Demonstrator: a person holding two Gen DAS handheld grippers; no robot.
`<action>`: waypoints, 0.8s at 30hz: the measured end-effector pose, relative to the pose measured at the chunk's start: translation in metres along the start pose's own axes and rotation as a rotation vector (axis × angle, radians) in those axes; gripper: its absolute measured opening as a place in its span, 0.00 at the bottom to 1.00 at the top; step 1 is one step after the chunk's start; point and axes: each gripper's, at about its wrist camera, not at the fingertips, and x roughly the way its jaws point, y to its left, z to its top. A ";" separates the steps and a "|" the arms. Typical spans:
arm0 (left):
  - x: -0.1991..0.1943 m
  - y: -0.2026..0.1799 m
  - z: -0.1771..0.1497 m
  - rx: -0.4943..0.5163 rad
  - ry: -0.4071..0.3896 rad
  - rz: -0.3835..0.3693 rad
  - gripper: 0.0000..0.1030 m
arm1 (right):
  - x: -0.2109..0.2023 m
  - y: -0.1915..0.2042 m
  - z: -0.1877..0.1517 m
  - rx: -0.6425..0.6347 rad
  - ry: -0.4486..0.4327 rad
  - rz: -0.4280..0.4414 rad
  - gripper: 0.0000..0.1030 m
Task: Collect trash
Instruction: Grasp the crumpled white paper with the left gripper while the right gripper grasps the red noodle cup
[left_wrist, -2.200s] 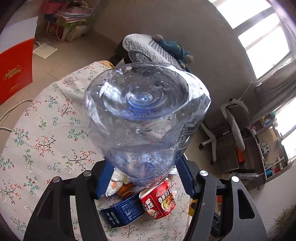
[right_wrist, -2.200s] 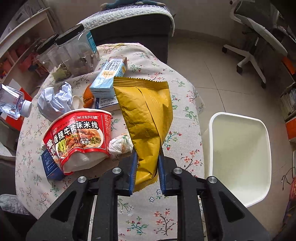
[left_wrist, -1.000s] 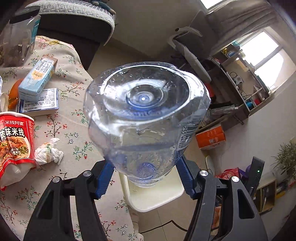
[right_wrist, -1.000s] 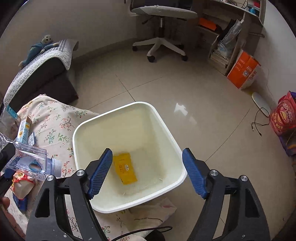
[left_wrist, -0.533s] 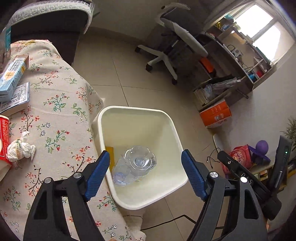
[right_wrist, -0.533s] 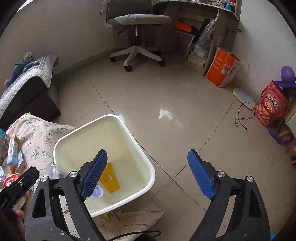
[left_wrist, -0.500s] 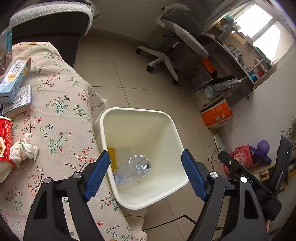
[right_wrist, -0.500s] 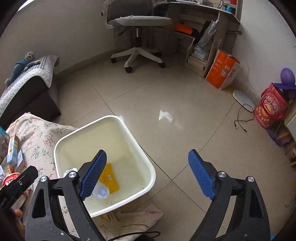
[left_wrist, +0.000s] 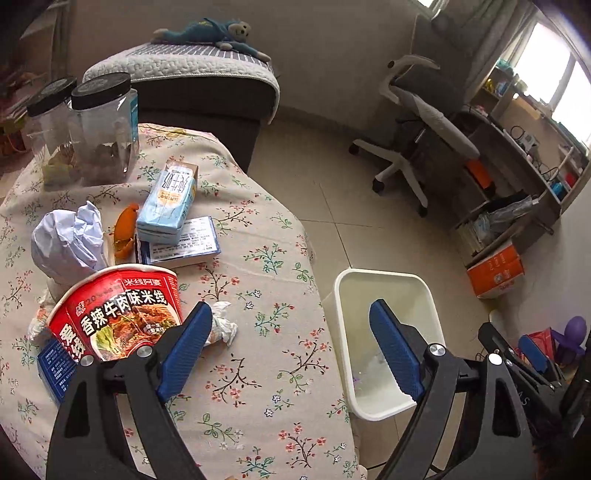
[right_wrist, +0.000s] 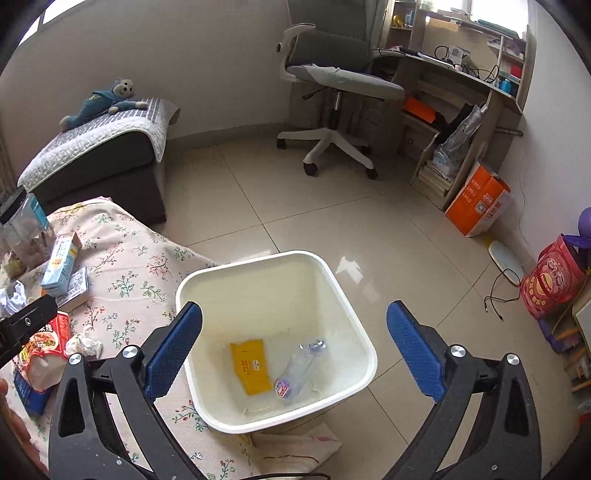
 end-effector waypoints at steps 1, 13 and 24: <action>-0.004 0.009 0.003 -0.015 -0.006 0.015 0.83 | 0.000 0.007 0.000 -0.012 0.002 0.009 0.93; -0.031 0.127 0.033 -0.155 -0.062 0.202 0.88 | -0.012 0.097 -0.005 -0.167 0.027 0.114 0.93; 0.002 0.186 0.046 -0.327 0.036 0.142 0.89 | 0.004 0.159 -0.027 -0.194 0.189 0.262 0.93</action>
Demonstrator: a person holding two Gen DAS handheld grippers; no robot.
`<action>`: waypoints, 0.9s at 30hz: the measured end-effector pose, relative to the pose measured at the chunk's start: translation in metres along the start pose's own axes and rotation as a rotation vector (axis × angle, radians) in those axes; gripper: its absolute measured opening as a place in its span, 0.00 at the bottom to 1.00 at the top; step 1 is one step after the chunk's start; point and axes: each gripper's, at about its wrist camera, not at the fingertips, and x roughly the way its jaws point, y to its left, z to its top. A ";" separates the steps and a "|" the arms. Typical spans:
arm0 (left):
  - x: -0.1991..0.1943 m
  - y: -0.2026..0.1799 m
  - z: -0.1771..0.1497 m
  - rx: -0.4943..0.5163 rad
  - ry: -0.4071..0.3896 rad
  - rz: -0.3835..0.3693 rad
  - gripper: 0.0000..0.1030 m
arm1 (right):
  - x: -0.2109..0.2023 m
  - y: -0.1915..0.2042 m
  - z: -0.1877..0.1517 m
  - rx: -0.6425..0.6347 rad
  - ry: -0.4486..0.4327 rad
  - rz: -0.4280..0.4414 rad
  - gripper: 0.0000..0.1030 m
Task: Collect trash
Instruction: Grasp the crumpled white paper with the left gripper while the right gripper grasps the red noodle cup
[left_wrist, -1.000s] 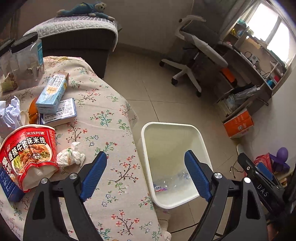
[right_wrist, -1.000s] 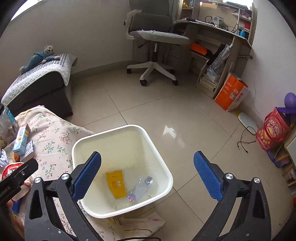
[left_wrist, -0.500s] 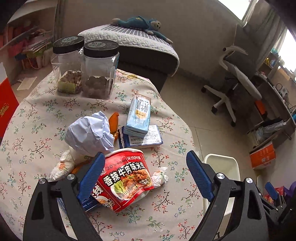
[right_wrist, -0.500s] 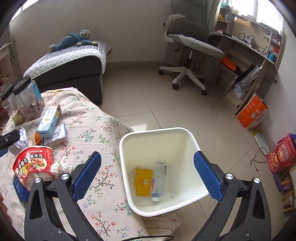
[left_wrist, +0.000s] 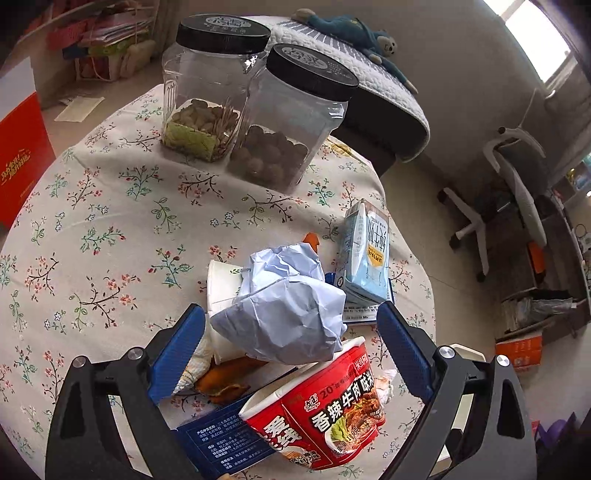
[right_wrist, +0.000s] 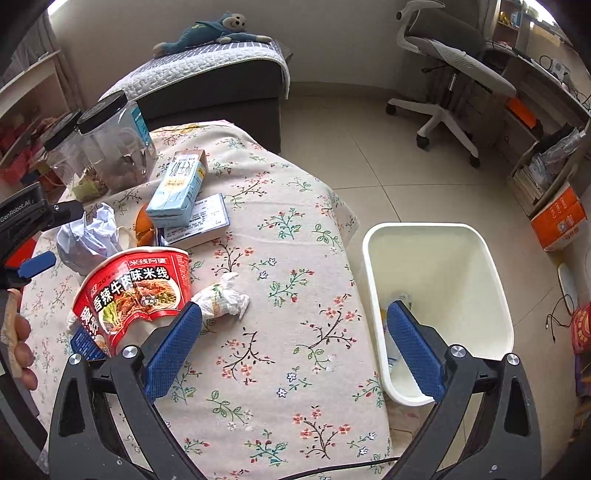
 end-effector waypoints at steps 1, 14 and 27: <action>0.005 -0.001 -0.002 -0.003 0.017 -0.005 0.89 | 0.001 0.005 -0.001 -0.018 0.001 -0.003 0.93; -0.043 -0.007 0.000 0.150 -0.060 -0.086 0.63 | 0.038 0.034 -0.014 0.092 0.228 0.259 0.93; -0.116 0.038 0.010 0.155 -0.145 -0.112 0.64 | -0.001 0.135 -0.033 -0.558 -0.077 0.030 0.93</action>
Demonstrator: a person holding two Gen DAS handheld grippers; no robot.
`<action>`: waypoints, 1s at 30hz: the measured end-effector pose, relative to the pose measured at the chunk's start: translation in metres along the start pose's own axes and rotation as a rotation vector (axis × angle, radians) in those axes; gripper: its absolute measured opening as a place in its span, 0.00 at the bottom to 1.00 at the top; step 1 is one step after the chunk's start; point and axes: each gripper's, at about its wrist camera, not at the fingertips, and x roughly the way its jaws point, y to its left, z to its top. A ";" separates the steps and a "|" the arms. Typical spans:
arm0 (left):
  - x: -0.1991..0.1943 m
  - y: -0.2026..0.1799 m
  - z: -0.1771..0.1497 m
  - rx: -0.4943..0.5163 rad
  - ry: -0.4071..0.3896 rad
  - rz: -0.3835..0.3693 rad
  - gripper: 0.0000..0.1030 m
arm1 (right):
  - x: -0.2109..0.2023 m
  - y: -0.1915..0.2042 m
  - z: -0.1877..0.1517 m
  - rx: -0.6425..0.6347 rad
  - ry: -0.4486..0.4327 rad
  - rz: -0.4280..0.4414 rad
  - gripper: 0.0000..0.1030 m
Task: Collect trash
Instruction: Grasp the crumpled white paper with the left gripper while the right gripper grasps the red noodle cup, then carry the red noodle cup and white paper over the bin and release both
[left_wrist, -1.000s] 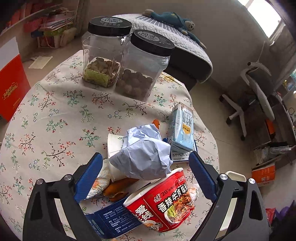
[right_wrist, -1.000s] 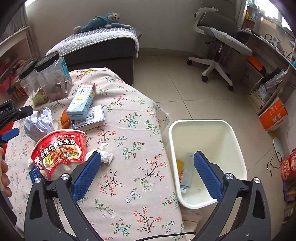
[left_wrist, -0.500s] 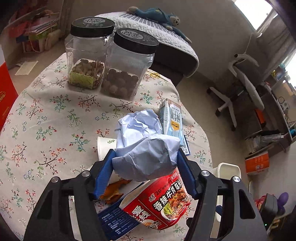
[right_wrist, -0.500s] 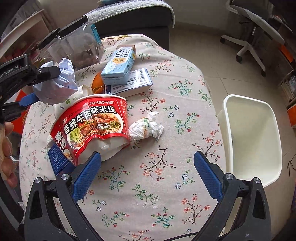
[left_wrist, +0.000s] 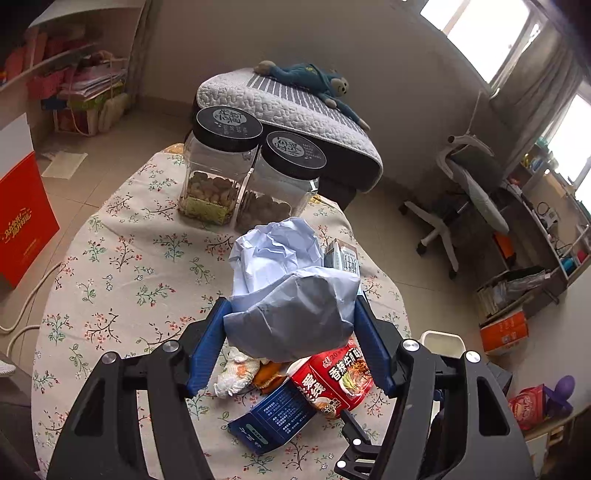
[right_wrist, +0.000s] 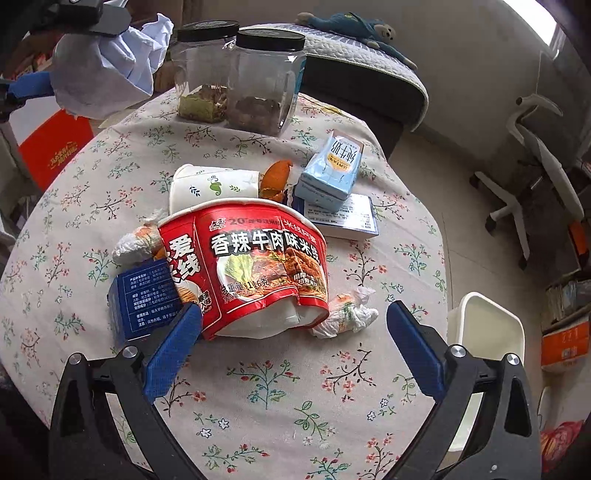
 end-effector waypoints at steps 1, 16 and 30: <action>-0.001 0.001 0.000 0.003 -0.001 0.003 0.64 | 0.003 0.005 0.000 -0.050 -0.002 -0.010 0.93; 0.001 0.012 0.000 -0.010 0.017 0.000 0.64 | 0.040 -0.002 0.020 0.021 0.045 0.063 0.89; 0.007 0.012 -0.003 0.002 0.023 0.011 0.64 | 0.026 -0.052 0.024 0.324 -0.004 0.204 0.64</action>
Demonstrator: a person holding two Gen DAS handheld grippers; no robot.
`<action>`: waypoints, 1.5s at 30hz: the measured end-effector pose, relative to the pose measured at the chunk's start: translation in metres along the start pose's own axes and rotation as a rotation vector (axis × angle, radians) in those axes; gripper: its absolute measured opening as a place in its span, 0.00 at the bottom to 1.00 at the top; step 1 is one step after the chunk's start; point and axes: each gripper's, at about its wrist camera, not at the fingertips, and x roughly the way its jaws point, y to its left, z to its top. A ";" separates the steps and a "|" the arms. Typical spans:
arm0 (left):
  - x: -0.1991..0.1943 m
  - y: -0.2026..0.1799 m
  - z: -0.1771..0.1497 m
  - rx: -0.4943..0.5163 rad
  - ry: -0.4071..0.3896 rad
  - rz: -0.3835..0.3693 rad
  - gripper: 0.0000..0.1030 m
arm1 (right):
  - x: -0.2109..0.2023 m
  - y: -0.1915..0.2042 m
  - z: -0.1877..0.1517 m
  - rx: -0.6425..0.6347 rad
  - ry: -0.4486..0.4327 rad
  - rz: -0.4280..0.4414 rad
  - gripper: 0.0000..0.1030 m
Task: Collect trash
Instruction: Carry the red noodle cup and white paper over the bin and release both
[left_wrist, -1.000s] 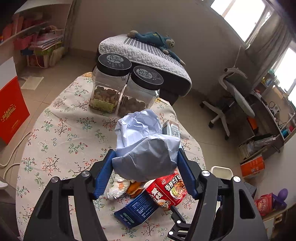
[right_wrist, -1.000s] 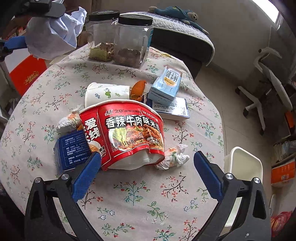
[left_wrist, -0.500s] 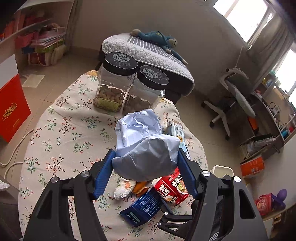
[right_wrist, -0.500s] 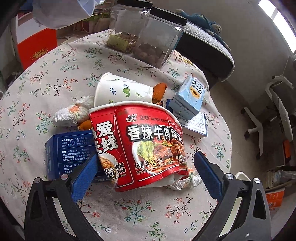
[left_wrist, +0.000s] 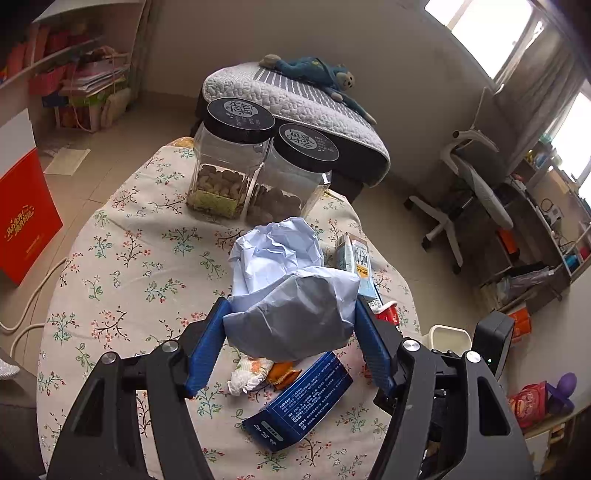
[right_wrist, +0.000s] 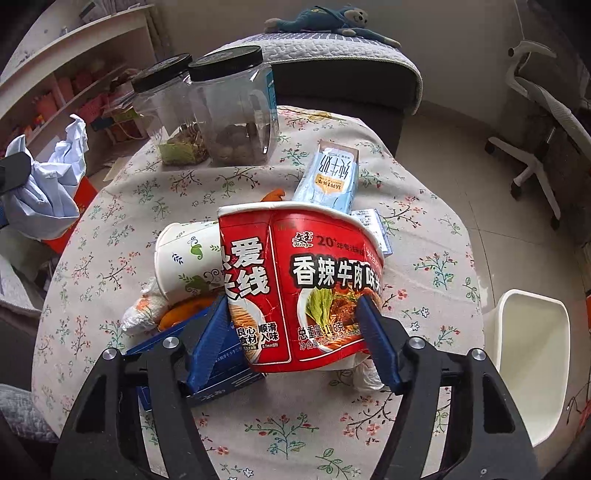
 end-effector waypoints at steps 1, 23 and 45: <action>0.000 0.000 0.000 0.000 0.000 0.001 0.64 | 0.000 0.000 -0.001 0.006 0.003 0.007 0.64; 0.009 -0.026 -0.008 0.030 0.004 -0.023 0.64 | -0.057 -0.039 0.002 0.124 -0.130 0.077 0.65; 0.042 -0.119 -0.044 0.132 0.068 -0.118 0.64 | -0.094 -0.134 -0.030 0.217 -0.165 -0.128 0.66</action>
